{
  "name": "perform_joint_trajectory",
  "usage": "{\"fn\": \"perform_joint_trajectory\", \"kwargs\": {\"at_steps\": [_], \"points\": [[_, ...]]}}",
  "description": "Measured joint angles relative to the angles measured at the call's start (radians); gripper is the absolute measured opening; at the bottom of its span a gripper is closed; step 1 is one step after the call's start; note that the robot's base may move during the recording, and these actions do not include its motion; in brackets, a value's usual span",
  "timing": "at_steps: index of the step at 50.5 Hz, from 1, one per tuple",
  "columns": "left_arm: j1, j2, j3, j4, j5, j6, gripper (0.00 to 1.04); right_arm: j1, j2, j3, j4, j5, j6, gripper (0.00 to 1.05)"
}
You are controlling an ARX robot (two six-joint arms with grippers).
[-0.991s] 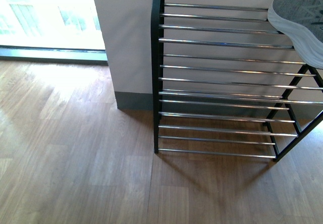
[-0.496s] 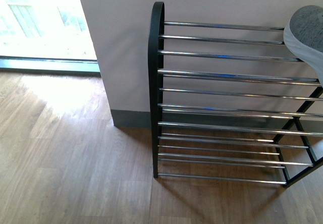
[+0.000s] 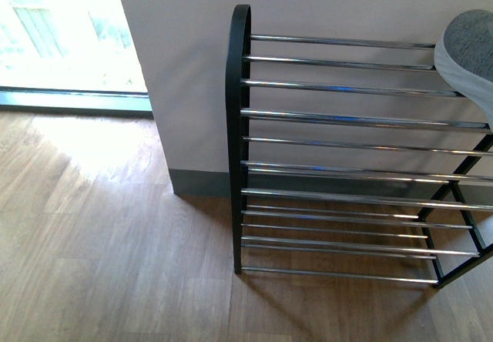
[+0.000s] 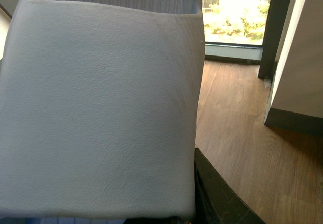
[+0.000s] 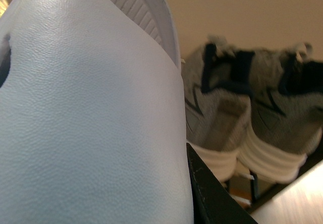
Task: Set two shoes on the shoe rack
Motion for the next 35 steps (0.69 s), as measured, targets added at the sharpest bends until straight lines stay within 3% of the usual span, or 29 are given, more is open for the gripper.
{"fn": "perform_joint_trajectory", "kwargs": {"at_steps": [3,8,24,35], "points": [[0.0,0.0,0.0,0.0,0.0,0.0,0.02,-0.01,0.005,0.009,0.011,-0.053,0.025,0.02],[0.0,0.0,0.0,0.0,0.0,0.0,0.02,0.011,0.028,0.063,-0.023,-0.031,0.06,0.02],[0.0,0.0,0.0,0.0,0.0,0.0,0.02,0.26,0.348,0.384,0.05,0.255,0.077,0.02],[0.0,0.0,0.0,0.0,0.0,0.0,0.02,0.403,0.665,0.556,0.087,0.388,0.092,0.02]]}}
